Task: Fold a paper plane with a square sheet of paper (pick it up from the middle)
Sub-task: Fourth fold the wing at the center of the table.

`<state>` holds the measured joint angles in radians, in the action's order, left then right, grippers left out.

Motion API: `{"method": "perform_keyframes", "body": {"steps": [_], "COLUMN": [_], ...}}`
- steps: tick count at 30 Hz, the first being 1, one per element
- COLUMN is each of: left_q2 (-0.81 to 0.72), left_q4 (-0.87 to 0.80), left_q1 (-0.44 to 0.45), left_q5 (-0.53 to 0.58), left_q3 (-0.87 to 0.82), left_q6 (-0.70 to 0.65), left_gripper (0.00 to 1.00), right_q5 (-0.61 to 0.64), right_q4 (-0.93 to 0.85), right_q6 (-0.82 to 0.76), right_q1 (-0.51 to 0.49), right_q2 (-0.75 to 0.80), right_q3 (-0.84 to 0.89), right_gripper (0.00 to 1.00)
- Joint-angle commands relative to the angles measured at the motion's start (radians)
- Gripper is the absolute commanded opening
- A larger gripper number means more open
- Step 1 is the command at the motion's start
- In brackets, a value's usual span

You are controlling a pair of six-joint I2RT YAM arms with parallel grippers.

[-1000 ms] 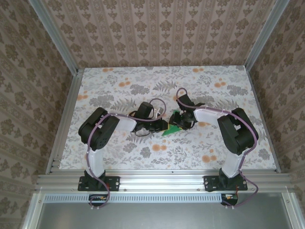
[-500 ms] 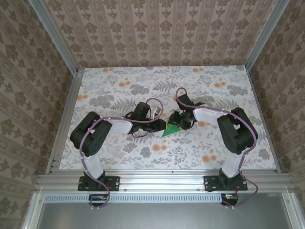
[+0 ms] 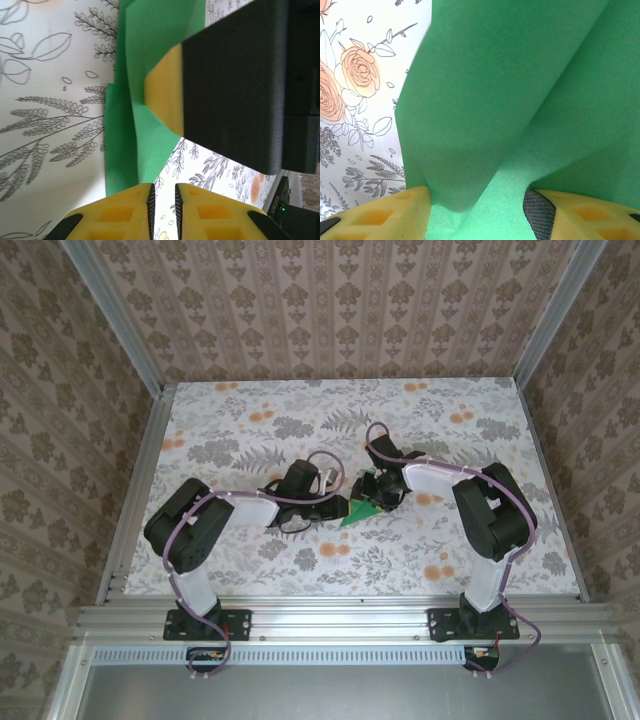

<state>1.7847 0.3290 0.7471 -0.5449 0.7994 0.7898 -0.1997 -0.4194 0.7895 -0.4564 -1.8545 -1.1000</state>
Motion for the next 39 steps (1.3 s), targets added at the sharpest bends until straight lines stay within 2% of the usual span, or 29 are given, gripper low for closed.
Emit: {"method": "perform_keyframes", "body": {"steps": [1,32,39], "left_q2": [0.0,0.055,0.067], "left_q4": [0.057,-0.026,-0.045], "left_q1": [0.012,0.032,0.042], "left_q5": [-0.003,0.035,0.081], "left_q3": [-0.016,0.009,0.007], "left_q6": [0.014,-0.021,-0.016], "left_gripper": [0.2,0.18,0.16], "right_q5": [0.14,0.139,0.14], "right_q4": [-0.155,-0.176,-0.176], "right_q6": [0.007,0.066,0.069], "right_q1": [0.004,0.007,0.007], "right_q2": [-0.13,-0.186,-0.189], "right_q3": [0.065,0.051,0.053], "right_gripper": [0.6,0.61,0.61]}}
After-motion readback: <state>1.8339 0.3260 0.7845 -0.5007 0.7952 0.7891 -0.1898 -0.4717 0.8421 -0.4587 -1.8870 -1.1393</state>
